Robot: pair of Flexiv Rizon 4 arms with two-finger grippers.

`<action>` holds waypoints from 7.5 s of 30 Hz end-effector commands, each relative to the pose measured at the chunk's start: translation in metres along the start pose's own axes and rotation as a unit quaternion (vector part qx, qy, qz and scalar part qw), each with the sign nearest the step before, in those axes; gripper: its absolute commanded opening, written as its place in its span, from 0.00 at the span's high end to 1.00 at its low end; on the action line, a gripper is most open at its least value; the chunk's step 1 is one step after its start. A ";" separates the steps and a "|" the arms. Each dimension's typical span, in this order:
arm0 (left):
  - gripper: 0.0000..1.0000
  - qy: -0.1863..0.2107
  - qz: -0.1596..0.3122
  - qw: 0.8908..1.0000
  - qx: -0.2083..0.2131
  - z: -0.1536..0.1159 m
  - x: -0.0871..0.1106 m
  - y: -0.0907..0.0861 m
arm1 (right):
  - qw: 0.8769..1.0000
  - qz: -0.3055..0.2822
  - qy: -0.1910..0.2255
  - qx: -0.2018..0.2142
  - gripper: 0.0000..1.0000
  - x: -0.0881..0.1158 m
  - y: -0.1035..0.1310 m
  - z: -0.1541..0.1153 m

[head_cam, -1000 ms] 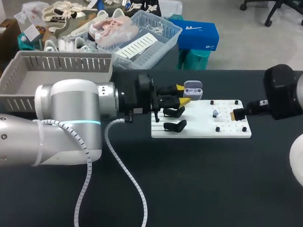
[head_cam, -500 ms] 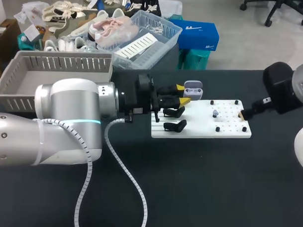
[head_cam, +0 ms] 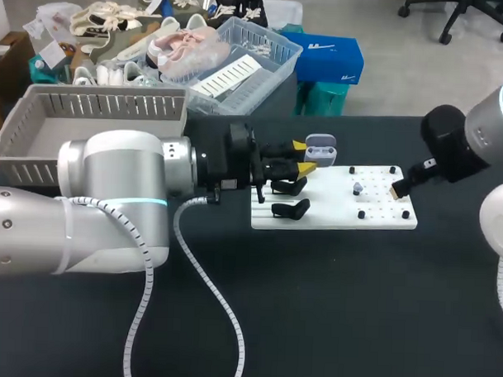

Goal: Pick up each earbud case from the left stands, insert the matching earbuds, close the lid, and place the case in the box.

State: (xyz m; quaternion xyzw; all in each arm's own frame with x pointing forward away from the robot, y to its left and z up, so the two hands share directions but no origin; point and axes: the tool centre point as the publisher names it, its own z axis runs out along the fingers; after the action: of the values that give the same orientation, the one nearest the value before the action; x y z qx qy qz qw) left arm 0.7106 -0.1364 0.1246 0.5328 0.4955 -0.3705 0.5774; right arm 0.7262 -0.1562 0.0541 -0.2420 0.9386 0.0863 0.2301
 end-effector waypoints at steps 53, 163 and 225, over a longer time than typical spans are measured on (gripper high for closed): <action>1.00 -0.001 0.001 1.000 -0.003 0.000 0.000 -0.001 | 0.996 0.023 0.072 -0.045 0.58 -0.006 -0.007 0.033; 1.00 -0.001 0.001 1.000 -0.003 0.000 0.000 -0.001 | 0.985 0.157 0.065 0.008 1.00 -0.034 0.056 -0.041; 1.00 -0.001 0.001 1.000 -0.003 0.000 0.000 -0.001 | 0.859 0.505 -0.016 0.083 1.00 -0.096 0.167 -0.098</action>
State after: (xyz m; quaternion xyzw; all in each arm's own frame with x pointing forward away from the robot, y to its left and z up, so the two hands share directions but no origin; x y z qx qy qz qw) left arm 0.7101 -0.1364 0.1244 0.5322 0.4956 -0.3699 0.5782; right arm 0.6800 -0.0019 0.1979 0.2779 0.9364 0.1183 0.1789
